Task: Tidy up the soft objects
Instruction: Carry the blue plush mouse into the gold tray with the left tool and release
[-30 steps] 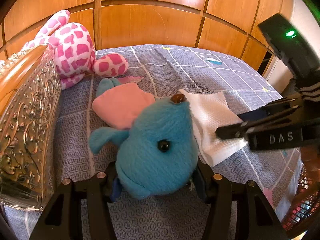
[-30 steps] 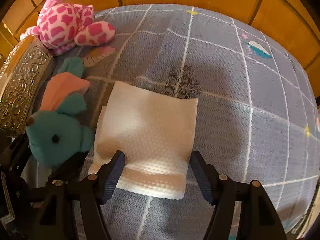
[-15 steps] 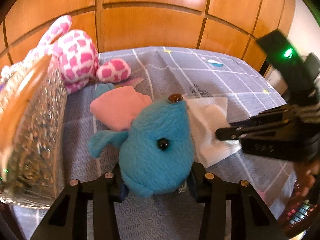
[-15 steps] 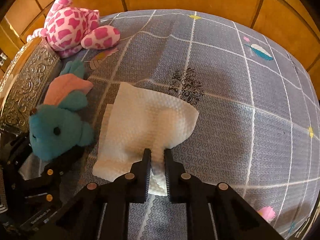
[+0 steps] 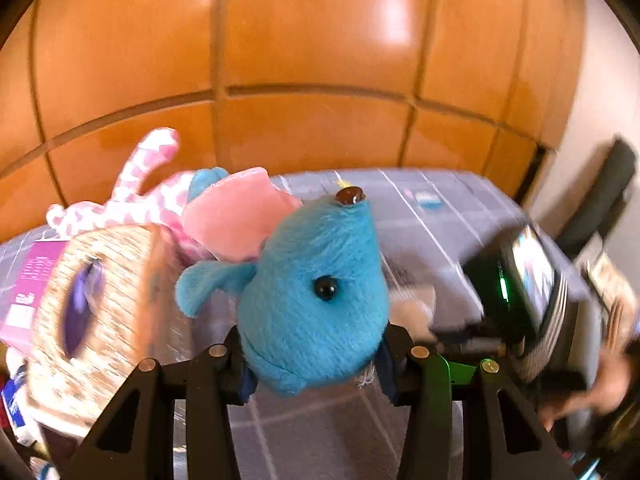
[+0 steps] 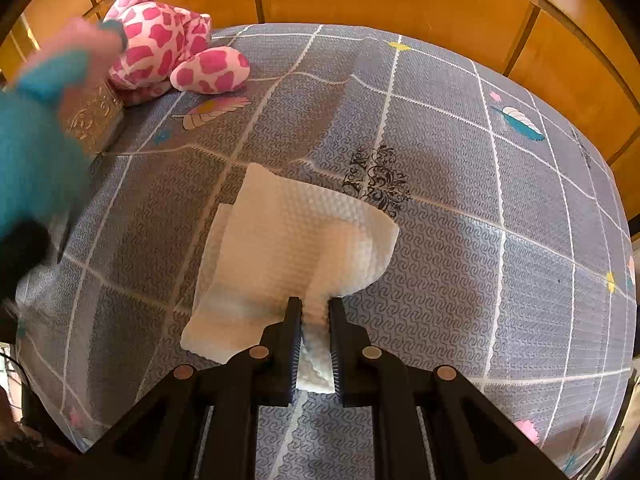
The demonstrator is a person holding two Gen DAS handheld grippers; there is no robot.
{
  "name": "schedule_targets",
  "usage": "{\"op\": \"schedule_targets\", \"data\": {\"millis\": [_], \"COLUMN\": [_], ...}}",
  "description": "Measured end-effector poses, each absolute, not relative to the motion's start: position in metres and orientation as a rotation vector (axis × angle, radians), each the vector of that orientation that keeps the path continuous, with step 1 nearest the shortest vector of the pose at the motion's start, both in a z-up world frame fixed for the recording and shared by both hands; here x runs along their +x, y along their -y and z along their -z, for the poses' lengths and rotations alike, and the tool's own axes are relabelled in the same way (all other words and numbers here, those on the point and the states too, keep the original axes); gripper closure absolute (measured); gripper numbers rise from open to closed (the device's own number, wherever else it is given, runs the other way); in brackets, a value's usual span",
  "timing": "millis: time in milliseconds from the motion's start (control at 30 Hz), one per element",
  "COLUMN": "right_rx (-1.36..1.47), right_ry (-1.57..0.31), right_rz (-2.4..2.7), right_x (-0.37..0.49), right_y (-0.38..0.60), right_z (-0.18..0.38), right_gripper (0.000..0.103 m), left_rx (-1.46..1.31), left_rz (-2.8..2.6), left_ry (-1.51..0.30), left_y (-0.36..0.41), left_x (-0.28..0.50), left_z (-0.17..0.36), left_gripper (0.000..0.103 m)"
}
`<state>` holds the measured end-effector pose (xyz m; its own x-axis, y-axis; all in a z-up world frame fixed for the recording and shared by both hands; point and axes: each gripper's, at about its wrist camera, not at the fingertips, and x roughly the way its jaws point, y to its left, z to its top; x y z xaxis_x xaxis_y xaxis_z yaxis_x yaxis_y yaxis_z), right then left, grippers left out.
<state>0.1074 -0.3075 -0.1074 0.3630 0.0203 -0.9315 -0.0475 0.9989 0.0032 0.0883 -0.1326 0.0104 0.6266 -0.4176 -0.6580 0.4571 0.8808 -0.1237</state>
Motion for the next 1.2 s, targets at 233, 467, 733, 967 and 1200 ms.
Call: {"op": "schedule_targets", "data": {"millis": [233,467,733,967,1200], "right_rx": [-0.076,-0.151,-0.196,-0.23,-0.26], "right_ry": [-1.187,-1.168,-1.155,-1.142,-1.13], "right_rz": [-0.038,-0.028,-0.021,-0.014,-0.005], "right_x": [0.106,0.101,0.097,0.095,0.092], "right_y": [0.298,0.284,0.274,0.267,0.259], "right_z": [0.109,0.11,0.108,0.106,0.106], "right_gripper": [0.09,0.088,0.088,0.088,0.088], "left_rx": [-0.045,-0.075,-0.076,-0.098,-0.102], "left_rz": [0.33,0.172,0.064,0.024,-0.023], "left_ry": [-0.664,-0.664,-0.666,-0.673,-0.662], "left_y": [0.054,-0.024,-0.071,-0.084,-0.1], "left_x": [0.113,0.121,0.091,0.063,0.049], "left_z": [-0.049,-0.04,-0.025,-0.013,-0.014], "left_gripper": [0.056,0.056,0.056,0.055,0.054]}}
